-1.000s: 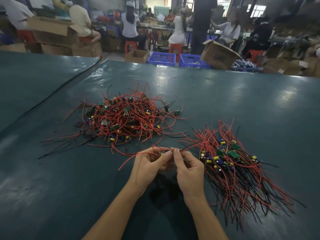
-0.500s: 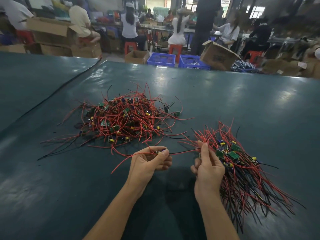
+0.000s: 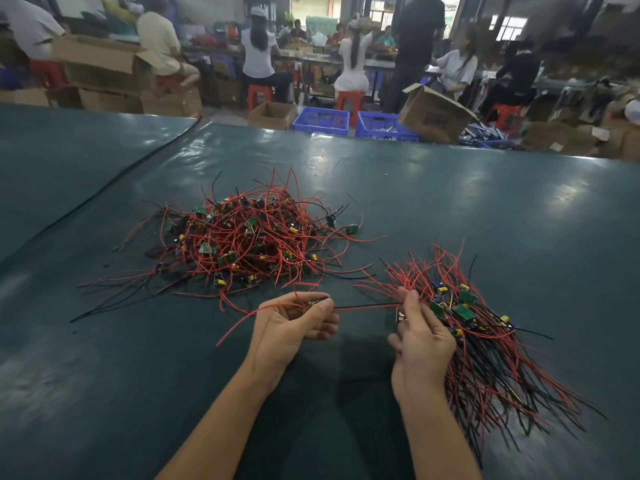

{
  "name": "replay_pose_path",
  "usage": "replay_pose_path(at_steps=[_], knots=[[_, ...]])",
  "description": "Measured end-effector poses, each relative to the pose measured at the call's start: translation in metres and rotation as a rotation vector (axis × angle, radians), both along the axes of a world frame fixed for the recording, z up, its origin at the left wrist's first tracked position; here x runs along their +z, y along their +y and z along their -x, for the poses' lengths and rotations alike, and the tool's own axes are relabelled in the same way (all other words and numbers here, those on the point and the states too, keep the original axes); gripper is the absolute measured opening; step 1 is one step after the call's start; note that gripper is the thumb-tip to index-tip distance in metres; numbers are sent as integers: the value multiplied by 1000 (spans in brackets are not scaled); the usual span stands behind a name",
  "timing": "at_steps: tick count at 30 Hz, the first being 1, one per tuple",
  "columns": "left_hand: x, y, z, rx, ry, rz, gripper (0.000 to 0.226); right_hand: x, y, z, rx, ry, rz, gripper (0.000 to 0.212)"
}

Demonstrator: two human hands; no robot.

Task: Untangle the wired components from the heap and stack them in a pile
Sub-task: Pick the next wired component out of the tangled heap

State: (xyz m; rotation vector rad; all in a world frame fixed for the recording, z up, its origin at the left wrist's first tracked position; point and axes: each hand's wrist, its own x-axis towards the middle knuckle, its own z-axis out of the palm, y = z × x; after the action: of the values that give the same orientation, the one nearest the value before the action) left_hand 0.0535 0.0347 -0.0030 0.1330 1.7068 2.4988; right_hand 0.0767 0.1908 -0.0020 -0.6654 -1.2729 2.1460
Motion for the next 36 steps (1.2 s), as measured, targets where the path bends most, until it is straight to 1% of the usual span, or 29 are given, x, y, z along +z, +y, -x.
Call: replay_pose_path(at_steps=[3, 6, 8, 11, 14, 15, 17, 20, 21, 24, 25, 27, 29, 31, 32, 35, 36], knots=[[2, 0, 3, 54, -88, -110, 30, 2, -4, -4, 33, 56, -46, 24], [2, -4, 7, 106, -222, -330, 24, 4, -18, -7, 115, 112, -147, 26], [3, -8, 9, 107, -273, -422, 22, 8, -23, -9, 157, 144, -182, 27], [5, -6, 8, 72, -302, -467, 25, 11, -23, -13, 214, 214, -142, 28], [5, -4, 9, 4, -307, -489, 31, 9, -17, -16, 293, 242, -10, 53], [6, -4, 9, -52, -303, -492, 34, 9, -15, -16, 321, 222, 15, 59], [8, -4, 8, -181, -283, -455, 37, 9, -16, -15, 363, 165, -41, 60], [7, -4, 4, -302, -216, -282, 31, 9, -25, -16, 423, 101, -283, 39], [6, -4, 3, -331, -200, -240, 34, 9, -28, -17, 467, 89, -339, 34], [3, -6, 2, -419, -206, -187, 69, 10, -35, -19, 605, 38, -379, 27], [3, -6, 2, -430, -207, -158, 75, 10, -35, -19, 629, 24, -364, 26], [2, -6, 1, -458, -209, -106, 78, 13, -36, -20, 651, 9, -274, 25], [2, -6, 3, -480, -207, -89, 77, 16, -37, -21, 666, -31, -141, 28], [6, -5, 5, -489, -217, -47, 71, 18, -39, -22, 666, -75, -81, 26], [8, -5, 5, -482, -229, -40, 64, 18, -39, -22, 660, -82, -60, 25], [5, -1, 3, -441, -335, -186, 40, 20, -40, -22, 595, -54, 29, 26], [2, 1, 1, -415, -339, -202, 33, 20, -41, -22, 552, -44, 61, 26]])
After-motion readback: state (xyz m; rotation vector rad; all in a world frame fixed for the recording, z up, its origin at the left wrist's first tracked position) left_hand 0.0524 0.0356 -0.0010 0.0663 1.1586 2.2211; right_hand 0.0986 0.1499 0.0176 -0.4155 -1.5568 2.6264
